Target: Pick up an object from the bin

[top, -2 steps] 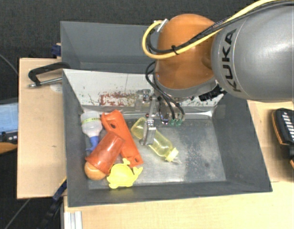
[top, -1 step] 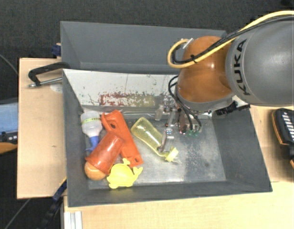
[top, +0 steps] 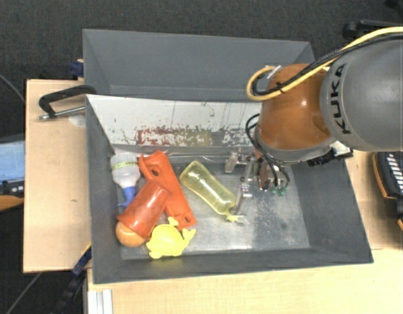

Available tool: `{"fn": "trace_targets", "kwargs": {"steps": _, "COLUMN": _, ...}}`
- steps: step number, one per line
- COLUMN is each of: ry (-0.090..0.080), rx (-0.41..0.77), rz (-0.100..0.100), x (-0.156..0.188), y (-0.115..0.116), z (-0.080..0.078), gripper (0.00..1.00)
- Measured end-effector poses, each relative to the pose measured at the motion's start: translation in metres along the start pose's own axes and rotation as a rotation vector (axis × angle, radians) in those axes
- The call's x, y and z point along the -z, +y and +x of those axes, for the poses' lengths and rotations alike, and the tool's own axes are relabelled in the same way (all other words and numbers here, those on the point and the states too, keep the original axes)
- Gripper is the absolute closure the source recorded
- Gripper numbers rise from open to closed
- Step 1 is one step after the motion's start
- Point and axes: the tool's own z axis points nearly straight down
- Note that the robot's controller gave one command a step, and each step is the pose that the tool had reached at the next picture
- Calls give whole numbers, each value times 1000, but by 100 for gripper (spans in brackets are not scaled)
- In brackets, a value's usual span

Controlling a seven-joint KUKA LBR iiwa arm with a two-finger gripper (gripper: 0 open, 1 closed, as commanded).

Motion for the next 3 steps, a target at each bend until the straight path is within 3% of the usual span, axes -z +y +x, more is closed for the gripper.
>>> {"fn": "trace_targets", "kwargs": {"steps": 1, "ry": -9, "rx": -116, "rz": -5, "x": 27, "y": 20, "z": 10, "gripper": 0}}
{"fn": "trace_targets", "kwargs": {"steps": 2, "ry": -6, "rx": -191, "rz": -4, "x": -47, "y": 20, "z": 12, "gripper": 0}}
{"fn": "trace_targets", "kwargs": {"steps": 3, "ry": -11, "rx": -324, "rz": -8, "x": -62, "y": 24, "z": 21, "gripper": 100}}
